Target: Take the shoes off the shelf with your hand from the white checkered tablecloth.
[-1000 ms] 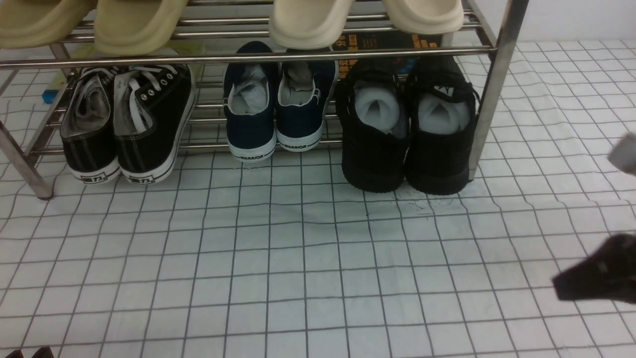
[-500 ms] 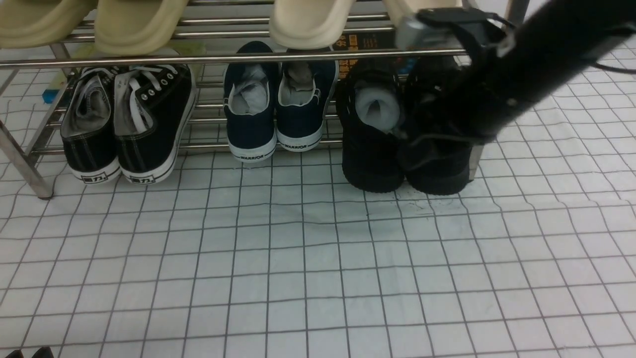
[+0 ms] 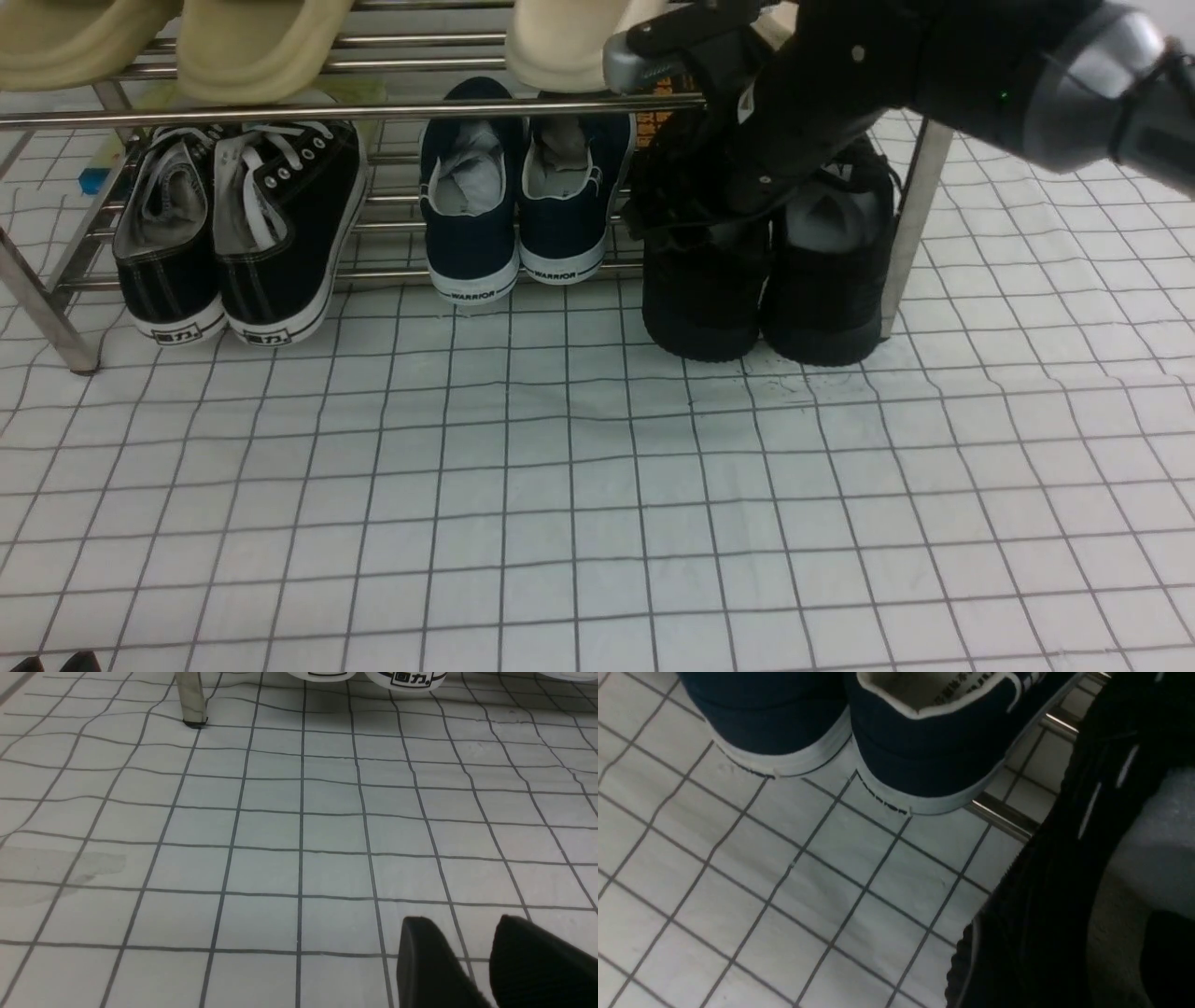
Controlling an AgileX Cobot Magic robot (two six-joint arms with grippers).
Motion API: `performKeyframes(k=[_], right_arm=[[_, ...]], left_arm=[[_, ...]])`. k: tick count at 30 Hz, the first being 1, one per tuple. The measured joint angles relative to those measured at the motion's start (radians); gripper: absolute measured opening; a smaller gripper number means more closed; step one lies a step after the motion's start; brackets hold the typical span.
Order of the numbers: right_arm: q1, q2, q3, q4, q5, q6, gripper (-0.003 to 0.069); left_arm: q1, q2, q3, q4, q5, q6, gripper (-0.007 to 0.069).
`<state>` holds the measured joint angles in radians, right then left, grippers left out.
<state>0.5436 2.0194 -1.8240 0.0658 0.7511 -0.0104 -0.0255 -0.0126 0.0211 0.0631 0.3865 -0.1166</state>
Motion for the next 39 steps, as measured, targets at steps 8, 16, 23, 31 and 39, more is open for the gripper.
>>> performKeyframes(k=[8, 16, 23, 31, 39], right_arm=[[0.0, 0.075, -0.001, -0.001, -0.077, 0.002, 0.0352], [0.0, 0.082, -0.001, -0.001, -0.076, 0.002, 0.0004], [0.0, -0.011, -0.002, 0.004, 0.017, -0.003, 0.0001], [0.009, -0.128, -0.015, 0.057, 0.179, -0.065, 0.0001], [0.08, -0.22, -0.017, 0.128, 0.357, -0.138, 0.0001]], left_arm=[[0.0, 0.0, 0.0, 0.0, 0.0, 0.0, 0.024], [0.0, 0.0, 0.0, 0.0, 0.0, 0.0, 0.024], [0.0, 0.0, 0.0, 0.0, 0.0, 0.0, 0.024], [0.0, 0.0, 0.0, 0.0, 0.0, 0.0, 0.024], [0.0, 0.0, 0.0, 0.0, 0.0, 0.0, 0.024]])
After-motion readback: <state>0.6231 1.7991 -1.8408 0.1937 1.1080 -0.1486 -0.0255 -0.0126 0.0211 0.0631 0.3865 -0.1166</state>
